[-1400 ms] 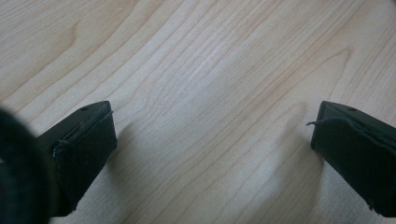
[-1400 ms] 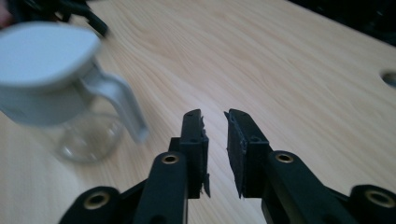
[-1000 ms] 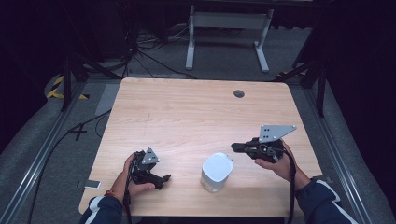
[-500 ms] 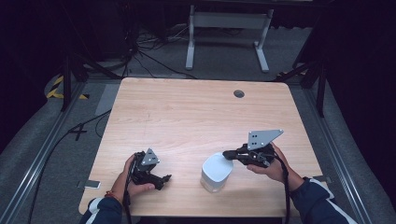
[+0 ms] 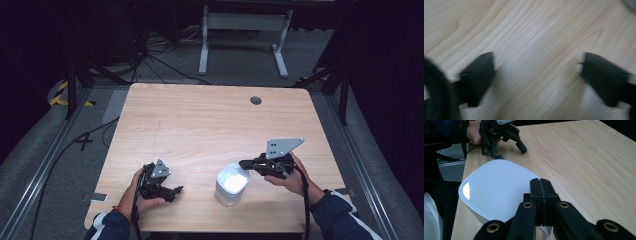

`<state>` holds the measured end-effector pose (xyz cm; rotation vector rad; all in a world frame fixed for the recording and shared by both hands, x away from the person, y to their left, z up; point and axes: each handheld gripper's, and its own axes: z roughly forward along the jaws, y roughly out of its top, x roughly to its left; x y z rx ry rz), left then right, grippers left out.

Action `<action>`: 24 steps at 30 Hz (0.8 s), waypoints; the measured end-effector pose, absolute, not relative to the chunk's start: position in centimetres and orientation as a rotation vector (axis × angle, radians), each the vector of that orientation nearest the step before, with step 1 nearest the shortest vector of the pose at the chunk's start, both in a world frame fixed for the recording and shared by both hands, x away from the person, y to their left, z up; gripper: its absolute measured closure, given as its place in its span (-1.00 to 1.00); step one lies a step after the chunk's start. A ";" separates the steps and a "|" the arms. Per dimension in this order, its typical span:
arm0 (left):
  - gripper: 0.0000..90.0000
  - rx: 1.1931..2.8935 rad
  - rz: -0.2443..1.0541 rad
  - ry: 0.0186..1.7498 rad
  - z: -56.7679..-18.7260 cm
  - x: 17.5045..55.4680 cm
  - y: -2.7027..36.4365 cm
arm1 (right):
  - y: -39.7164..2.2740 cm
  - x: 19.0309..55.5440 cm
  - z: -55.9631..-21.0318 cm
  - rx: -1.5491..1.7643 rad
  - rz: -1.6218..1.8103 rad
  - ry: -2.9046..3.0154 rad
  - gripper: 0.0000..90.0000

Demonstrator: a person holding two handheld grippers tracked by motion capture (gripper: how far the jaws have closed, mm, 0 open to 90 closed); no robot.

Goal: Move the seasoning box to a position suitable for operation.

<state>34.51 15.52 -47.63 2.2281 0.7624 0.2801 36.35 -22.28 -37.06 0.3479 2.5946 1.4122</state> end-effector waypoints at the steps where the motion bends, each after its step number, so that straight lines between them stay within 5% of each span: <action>1: -0.47 2.218 0.258 0.717 -47.5 34.3 15.3 | -22.3 36.4 -37.1 0.350 1.420 2.589 1.00; 6: -0.18 2.181 0.300 0.688 -46.2 33.9 14.4 | -22.3 36.4 -37.2 0.347 1.423 2.586 1.00; 14: 0.67 2.185 0.293 0.523 -43.2 31.9 11.4 | -22.3 36.4 -37.2 0.337 1.411 2.582 1.00; 24: 0.90 2.142 0.332 0.367 -40.4 30.5 8.3 | -22.2 36.4 -37.6 0.319 1.339 2.582 1.00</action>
